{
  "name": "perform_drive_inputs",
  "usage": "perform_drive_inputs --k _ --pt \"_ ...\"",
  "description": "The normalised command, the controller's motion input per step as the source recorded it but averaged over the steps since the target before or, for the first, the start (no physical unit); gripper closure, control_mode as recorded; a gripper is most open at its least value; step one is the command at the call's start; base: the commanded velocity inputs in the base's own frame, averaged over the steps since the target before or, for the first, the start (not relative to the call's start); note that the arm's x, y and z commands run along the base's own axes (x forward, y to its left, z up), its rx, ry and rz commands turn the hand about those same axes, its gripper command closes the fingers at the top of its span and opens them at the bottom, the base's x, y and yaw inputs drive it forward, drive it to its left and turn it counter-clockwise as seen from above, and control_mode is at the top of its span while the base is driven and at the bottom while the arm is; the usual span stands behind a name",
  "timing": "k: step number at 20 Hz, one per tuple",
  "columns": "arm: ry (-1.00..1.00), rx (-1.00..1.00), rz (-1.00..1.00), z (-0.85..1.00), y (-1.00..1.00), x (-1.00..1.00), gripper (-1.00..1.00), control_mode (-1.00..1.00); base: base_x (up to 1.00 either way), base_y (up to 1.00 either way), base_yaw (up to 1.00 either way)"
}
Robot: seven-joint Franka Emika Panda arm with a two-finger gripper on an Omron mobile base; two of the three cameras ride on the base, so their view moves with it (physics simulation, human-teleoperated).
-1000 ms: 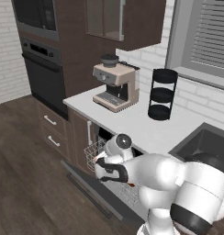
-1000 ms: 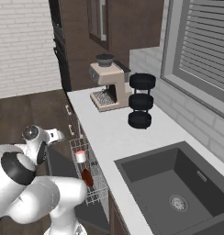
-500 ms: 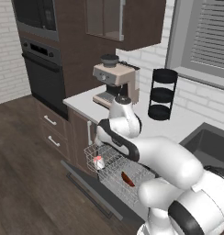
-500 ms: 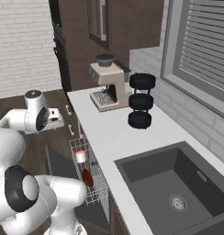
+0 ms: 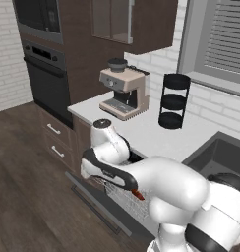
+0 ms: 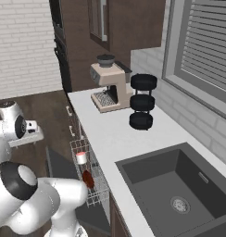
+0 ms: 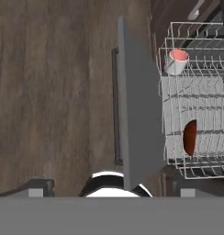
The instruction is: Pick up the cup and bowl from the counter, place them in the dishwasher, and close the dishwasher door.
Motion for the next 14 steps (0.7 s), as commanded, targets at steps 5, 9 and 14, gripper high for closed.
perform_drive_inputs --k 5,9,14 --pt "-0.11 -0.23 0.0 -0.97 0.72 -0.11 -1.0 -1.0 0.0 0.0 0.0" --pt "-0.12 -0.24 -0.01 -0.97 0.45 -0.01 -1.0 -1.0 0.0 0.0 0.0" --pt "-0.04 -0.16 -0.01 -0.59 0.15 0.02 -1.0 -1.0 0.0 0.0 0.0"
